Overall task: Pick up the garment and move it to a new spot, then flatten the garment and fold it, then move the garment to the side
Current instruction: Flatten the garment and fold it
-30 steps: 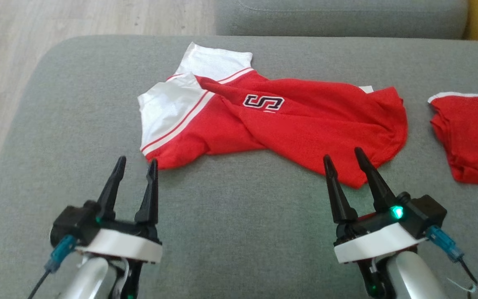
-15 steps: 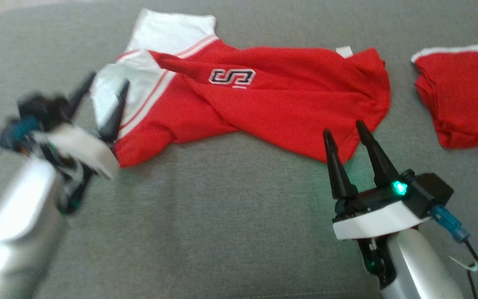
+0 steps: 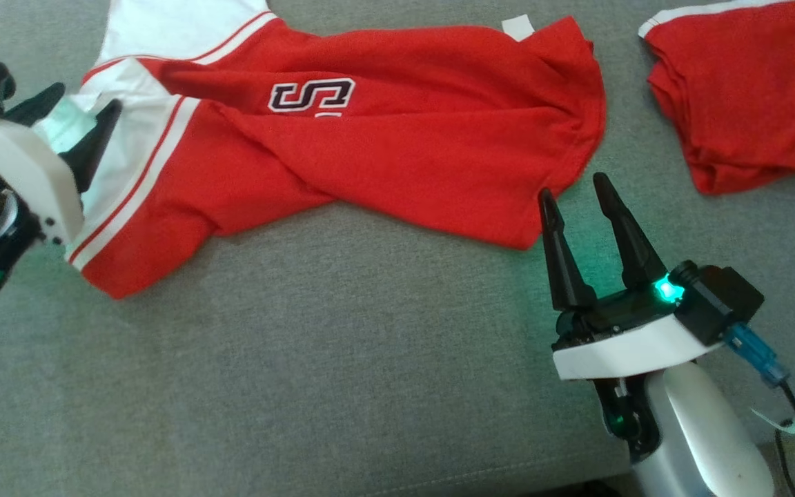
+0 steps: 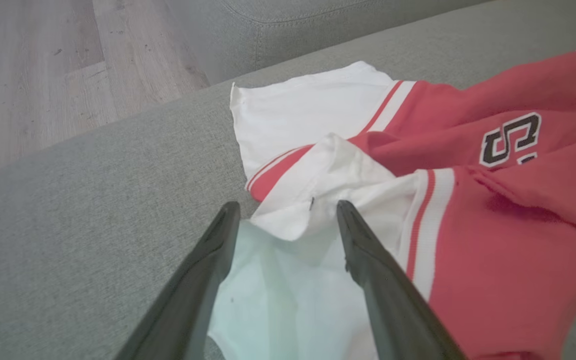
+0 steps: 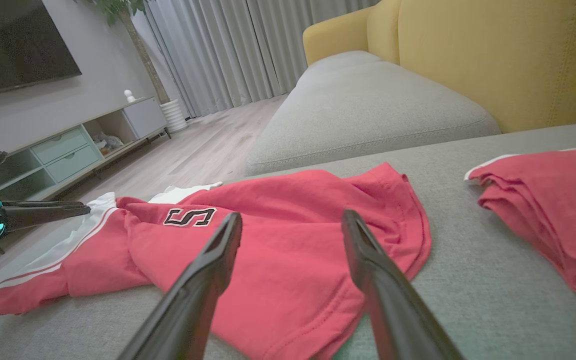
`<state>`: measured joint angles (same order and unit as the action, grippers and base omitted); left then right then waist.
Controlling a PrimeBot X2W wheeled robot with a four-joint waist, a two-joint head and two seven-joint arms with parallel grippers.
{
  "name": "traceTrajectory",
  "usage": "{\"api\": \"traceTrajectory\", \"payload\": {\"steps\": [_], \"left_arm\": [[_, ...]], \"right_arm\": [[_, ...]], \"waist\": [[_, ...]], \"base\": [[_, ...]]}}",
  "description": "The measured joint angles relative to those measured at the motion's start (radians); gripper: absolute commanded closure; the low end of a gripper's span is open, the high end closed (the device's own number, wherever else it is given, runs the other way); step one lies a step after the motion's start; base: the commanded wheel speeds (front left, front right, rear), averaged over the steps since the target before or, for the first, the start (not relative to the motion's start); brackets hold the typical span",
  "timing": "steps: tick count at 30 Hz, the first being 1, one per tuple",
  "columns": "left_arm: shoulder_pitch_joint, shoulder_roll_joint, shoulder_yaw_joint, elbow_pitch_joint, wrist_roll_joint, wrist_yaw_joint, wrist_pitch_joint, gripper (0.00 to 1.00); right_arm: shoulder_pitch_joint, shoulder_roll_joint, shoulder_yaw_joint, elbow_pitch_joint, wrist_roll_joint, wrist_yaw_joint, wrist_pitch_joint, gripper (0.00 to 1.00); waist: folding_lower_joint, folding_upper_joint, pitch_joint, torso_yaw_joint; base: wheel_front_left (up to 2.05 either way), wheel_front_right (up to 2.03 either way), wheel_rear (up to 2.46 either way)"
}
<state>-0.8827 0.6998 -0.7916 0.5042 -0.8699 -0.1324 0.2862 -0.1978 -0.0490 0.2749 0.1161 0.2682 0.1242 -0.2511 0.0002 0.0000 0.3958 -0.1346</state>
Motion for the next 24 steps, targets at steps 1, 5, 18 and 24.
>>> {"api": "traceTrajectory", "payload": {"steps": [1, 5, 18, 24], "left_arm": [[-0.008, 0.014, -0.022, -0.001, -0.008, 0.000, 0.000, 0.00], [-0.037, 0.038, -0.089, 0.001, -0.045, 0.000, -0.017, 0.00], [-0.107, 0.043, -0.275, 0.012, -0.143, 0.000, -0.088, 1.00], [-0.136, 0.041, -0.338, 0.015, -0.181, 0.000, -0.142, 1.00]], "right_arm": [[-0.001, 0.000, 0.000, 0.000, 0.003, 0.000, 0.000, 0.00], [-0.004, 0.000, 0.000, 0.000, 0.005, 0.000, 0.000, 0.00], [-0.017, 0.000, 0.000, 0.019, 0.005, 0.000, 0.000, 0.00], [-0.017, 0.000, -0.002, 0.033, 0.003, 0.000, 0.000, 0.00]], "waist": [[0.0000, 0.0000, 0.003, -0.004], [-0.0001, 0.0000, 0.007, -0.011], [-0.0002, 0.0000, -0.001, -0.008], [-0.0002, 0.0000, -0.022, 0.000]], "base": [[0.00, 0.00, 0.00], [0.00, 0.00, 0.00], [0.00, 0.00, 0.00], [0.00, 0.00, 0.00]]}}
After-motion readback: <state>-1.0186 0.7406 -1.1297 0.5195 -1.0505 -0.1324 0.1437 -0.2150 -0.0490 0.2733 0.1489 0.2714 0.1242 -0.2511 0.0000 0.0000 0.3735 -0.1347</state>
